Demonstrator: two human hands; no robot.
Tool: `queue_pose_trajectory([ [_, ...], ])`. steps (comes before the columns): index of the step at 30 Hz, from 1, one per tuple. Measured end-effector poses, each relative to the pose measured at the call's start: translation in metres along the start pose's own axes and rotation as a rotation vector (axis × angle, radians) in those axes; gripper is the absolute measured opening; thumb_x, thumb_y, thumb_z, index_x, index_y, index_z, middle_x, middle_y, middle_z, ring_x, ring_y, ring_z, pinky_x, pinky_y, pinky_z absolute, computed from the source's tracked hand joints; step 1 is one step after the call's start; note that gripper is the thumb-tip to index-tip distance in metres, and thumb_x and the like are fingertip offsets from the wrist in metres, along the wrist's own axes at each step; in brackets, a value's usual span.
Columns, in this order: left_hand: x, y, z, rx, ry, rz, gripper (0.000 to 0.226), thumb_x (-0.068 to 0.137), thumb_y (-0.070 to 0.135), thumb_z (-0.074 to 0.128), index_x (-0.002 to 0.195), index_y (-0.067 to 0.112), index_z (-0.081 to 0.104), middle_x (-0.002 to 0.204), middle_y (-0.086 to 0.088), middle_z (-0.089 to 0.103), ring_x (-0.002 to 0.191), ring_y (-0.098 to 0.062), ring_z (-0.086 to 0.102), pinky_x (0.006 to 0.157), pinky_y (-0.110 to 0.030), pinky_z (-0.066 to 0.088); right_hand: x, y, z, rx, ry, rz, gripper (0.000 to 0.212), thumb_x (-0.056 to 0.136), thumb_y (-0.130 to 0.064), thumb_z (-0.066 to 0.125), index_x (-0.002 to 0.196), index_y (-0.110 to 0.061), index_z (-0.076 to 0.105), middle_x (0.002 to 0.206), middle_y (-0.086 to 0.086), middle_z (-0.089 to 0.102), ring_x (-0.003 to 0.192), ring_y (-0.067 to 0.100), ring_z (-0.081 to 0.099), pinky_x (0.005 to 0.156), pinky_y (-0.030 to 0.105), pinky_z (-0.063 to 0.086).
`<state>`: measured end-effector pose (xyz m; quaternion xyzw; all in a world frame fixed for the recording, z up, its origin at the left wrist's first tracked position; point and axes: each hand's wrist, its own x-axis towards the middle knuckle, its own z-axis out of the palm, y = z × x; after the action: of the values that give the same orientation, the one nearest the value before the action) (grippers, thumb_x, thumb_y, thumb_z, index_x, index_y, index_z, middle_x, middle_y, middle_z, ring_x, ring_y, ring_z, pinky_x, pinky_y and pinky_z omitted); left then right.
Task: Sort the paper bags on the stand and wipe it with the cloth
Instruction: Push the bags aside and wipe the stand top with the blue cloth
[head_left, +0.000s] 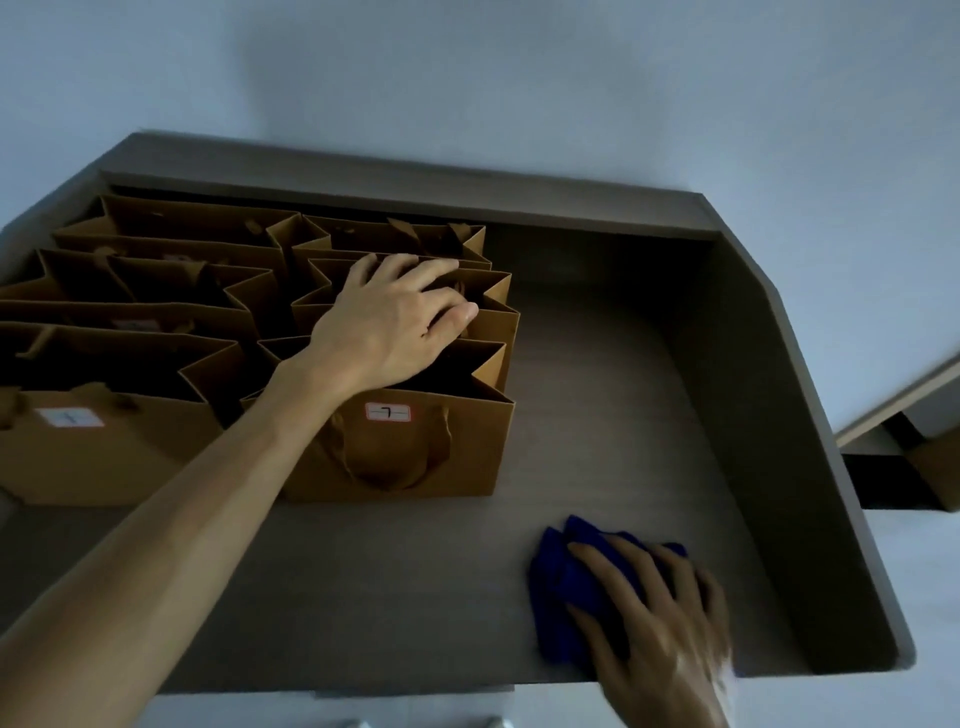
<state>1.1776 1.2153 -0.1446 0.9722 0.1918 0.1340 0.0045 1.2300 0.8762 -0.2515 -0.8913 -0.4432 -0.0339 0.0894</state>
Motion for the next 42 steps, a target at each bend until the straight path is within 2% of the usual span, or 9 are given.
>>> queue_pose_trajectory([
  [5,0.000,0.001,0.000,0.001,0.000,0.001,0.054,0.097,0.054,0.016,0.124,0.033,0.058,0.153,0.004,0.033,0.141,-0.026,0.026,0.113,-0.055,0.016,0.025,-0.102,0.010,0.130,-0.123,-0.339,0.049,0.090,-0.066,0.039,0.135,-0.048,0.043,0.133,-0.009,0.058,0.117,0.028,0.060,0.095,0.060,0.047],
  [9,-0.002,0.003,-0.001,-0.004,0.003,0.000,0.058,0.095,0.055,0.015,0.124,0.033,0.059,0.153,0.004,0.033,0.141,-0.026,0.025,0.113,-0.053,0.015,0.056,-0.191,0.020,0.253,-0.365,-0.625,0.052,0.097,-0.055,0.043,0.144,-0.040,0.028,0.149,0.004,0.038,0.135,0.038,0.031,0.108,0.069,0.014],
  [12,-0.006,0.004,-0.002,-0.014,0.007,0.009,0.057,0.095,0.055,0.016,0.124,0.032,0.059,0.153,0.004,0.033,0.142,-0.026,0.025,0.113,-0.054,0.015,0.063,-0.206,0.024,0.255,-0.303,-0.712,0.054,0.098,-0.052,0.046,0.146,-0.036,0.032,0.148,0.006,0.040,0.135,0.036,0.029,0.110,0.065,0.016],
  [16,-0.006,0.004,-0.002,-0.015,-0.008,0.012,0.056,0.096,0.056,0.016,0.125,0.033,0.057,0.154,0.004,0.032,0.142,-0.027,0.024,0.114,-0.055,0.015,0.052,-0.156,0.022,0.303,-0.145,-0.680,0.050,0.095,-0.055,0.048,0.142,-0.039,0.038,0.141,-0.003,0.049,0.129,0.026,0.042,0.106,0.052,0.034],
  [25,-0.009,0.004,-0.007,-0.059,-0.033,0.008,0.048,0.098,0.055,0.023,0.131,0.035,0.051,0.154,0.005,0.030,0.141,-0.025,0.022,0.114,-0.052,0.011,0.027,-0.006,-0.002,0.135,-0.059,-0.272,0.046,0.091,-0.069,0.037,0.131,-0.048,0.046,0.129,-0.020,0.058,0.116,0.014,0.057,0.099,0.038,0.041],
  [28,-0.005,0.001,-0.014,-0.105,-0.091,0.002,0.056,0.093,0.063,0.022,0.134,0.036,0.047,0.154,0.005,0.029,0.142,-0.024,0.022,0.113,-0.051,0.013,0.027,-0.025,0.001,0.096,-0.049,-0.254,0.047,0.086,-0.069,0.045,0.128,-0.048,0.049,0.127,-0.018,0.060,0.115,0.018,0.058,0.095,0.046,0.047],
  [32,-0.001,-0.002,-0.025,-0.119,-0.222,0.001,0.070,0.079,0.074,0.023,0.135,0.039,0.045,0.156,0.004,0.024,0.143,-0.024,0.019,0.114,-0.052,0.011,0.039,-0.085,0.008,0.147,-0.107,-0.452,0.051,0.083,-0.074,0.043,0.128,-0.052,0.046,0.128,-0.020,0.058,0.117,0.016,0.059,0.092,0.050,0.052],
  [37,0.001,-0.018,-0.042,-0.148,-0.326,0.062,0.068,0.077,0.076,0.035,0.133,0.040,0.046,0.155,0.006,0.027,0.143,-0.021,0.021,0.114,-0.054,0.017,0.059,-0.134,0.018,0.243,-0.222,-0.622,0.053,0.090,-0.069,0.040,0.139,-0.050,0.032,0.147,-0.010,0.042,0.137,0.026,0.040,0.108,0.062,0.022],
  [42,-0.004,-0.032,-0.048,-0.169,-0.409,0.048,0.074,0.074,0.082,0.033,0.135,0.041,0.043,0.154,0.009,0.027,0.142,-0.016,0.022,0.113,-0.053,0.023,0.060,-0.128,0.027,0.213,-0.201,-0.657,0.054,0.090,-0.070,0.039,0.140,-0.050,0.030,0.143,-0.011,0.043,0.132,0.022,0.047,0.102,0.057,0.037],
])
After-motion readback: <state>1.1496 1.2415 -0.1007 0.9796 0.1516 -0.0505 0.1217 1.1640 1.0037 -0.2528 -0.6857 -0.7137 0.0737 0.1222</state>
